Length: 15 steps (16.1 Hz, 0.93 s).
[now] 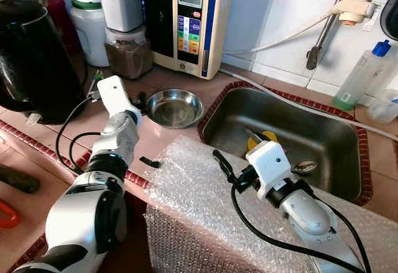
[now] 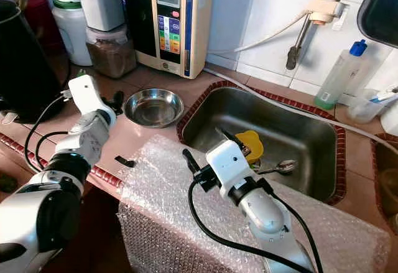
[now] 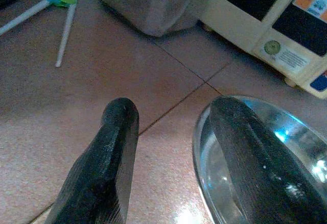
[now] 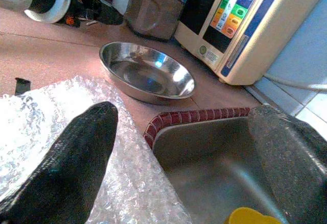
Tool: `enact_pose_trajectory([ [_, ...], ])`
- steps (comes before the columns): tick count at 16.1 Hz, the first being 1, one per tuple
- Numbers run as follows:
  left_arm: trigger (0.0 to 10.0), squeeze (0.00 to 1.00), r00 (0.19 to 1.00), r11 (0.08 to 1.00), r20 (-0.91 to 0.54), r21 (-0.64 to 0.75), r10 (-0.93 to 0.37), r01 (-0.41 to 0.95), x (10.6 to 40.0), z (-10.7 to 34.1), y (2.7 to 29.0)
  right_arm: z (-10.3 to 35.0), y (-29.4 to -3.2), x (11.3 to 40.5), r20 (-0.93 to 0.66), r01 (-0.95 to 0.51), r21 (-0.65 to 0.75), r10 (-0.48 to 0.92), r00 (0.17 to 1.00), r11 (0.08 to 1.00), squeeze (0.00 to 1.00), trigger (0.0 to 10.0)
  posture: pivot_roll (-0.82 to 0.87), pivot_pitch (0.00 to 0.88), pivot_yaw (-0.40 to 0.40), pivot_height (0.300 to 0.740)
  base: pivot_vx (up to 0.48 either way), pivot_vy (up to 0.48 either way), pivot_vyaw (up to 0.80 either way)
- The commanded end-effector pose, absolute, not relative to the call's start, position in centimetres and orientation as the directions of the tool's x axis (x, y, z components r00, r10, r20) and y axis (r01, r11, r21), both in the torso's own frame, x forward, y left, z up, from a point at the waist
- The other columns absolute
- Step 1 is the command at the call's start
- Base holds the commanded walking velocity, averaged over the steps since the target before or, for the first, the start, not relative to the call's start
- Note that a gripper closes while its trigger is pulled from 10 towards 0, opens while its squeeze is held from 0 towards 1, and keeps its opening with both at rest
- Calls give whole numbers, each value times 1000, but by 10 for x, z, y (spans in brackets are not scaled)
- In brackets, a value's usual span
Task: Kitchen organization
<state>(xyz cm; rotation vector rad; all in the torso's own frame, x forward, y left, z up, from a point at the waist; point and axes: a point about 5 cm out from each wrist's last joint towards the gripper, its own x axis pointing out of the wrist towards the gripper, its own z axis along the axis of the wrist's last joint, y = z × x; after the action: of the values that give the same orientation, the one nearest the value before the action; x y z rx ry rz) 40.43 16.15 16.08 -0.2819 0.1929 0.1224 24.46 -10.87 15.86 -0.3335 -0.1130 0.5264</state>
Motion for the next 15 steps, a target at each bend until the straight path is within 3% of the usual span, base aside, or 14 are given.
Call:
enact_pose_trajectory([
  [1,10000,0,975,968,-215,-230,49,-99,405,160,149,156,-109,244,10,-480,-348,515,857,805,157,10000,58,0,-39,740,0,0,0],
  [5,10000,0,957,984,-290,-171,3,-55,399,141,132,156,-109,243,4,-485,-354,520,854,800,157,10000,47,0,-37,740,0,0,0],
  [10,10000,0,932,990,-360,-115,32,-79,393,125,136,156,-108,242,5,-484,-356,520,854,799,157,10000,44,0,-30,740,0,0,0],
  [13,10000,0,940,987,-333,-104,78,-119,394,129,148,156,-107,241,5,-484,-356,519,855,800,157,10000,47,0,-27,740,0,0,0],
  [15,10000,0,969,987,-234,-119,80,-110,401,148,150,155,-106,242,6,-486,-358,522,853,797,157,10000,55,0,-30,740,0,0,0],
])
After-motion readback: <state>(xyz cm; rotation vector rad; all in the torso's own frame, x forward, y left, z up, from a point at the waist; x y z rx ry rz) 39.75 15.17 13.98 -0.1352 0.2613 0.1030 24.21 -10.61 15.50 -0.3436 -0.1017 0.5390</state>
